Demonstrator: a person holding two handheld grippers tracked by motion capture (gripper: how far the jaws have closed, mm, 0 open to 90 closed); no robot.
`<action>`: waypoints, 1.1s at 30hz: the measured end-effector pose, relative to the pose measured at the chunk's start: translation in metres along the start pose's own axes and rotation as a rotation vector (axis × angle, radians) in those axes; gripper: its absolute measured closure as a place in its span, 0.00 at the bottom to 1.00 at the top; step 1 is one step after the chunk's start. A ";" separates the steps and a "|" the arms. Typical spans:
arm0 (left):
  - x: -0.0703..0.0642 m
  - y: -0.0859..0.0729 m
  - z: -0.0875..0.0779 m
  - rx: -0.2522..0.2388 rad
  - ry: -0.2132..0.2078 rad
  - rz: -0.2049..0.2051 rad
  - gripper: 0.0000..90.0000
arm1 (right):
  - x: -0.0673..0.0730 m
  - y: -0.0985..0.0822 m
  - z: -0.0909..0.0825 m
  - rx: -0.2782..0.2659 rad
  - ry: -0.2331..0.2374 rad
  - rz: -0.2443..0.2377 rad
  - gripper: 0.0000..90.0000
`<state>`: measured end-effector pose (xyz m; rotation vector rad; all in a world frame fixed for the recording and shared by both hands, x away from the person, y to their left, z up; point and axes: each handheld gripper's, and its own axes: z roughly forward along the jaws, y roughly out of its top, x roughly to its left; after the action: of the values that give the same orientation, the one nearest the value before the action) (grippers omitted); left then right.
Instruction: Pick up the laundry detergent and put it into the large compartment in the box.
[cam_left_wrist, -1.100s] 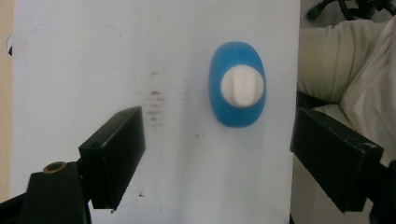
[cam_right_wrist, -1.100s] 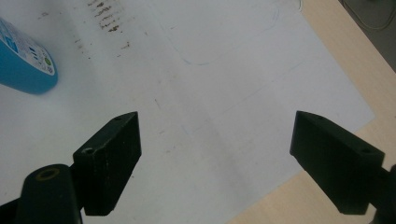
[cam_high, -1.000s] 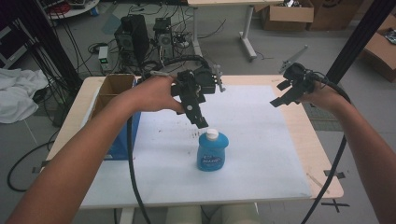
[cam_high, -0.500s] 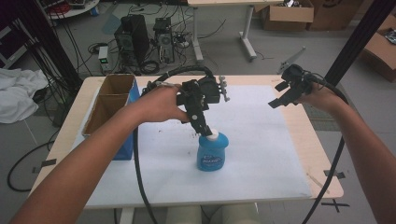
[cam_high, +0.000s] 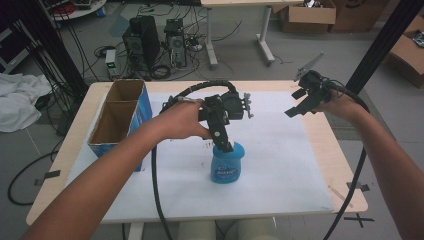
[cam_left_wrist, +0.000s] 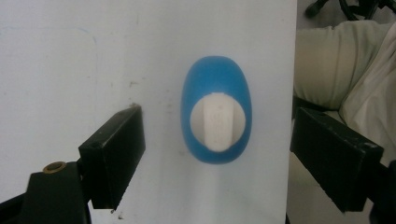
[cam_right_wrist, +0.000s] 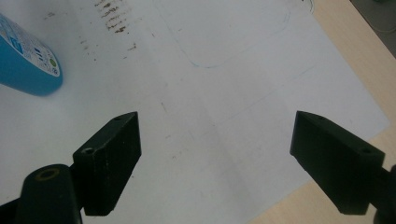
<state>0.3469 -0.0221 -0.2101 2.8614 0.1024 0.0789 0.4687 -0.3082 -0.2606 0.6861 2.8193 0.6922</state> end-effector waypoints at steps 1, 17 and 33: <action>0.000 0.001 0.002 0.001 0.002 0.010 0.21 | 0.000 0.000 0.000 0.000 0.000 0.000 0.18; 0.002 0.006 0.033 0.046 -0.013 -0.004 0.21 | -0.001 0.002 0.000 -0.008 0.003 0.001 0.18; -0.001 0.006 0.059 0.098 -0.020 0.015 0.21 | -0.001 0.000 0.000 -0.010 0.005 0.001 0.18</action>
<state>0.3496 -0.0437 -0.2655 2.9603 0.0834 0.0495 0.4701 -0.3084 -0.2605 0.6844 2.8186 0.7089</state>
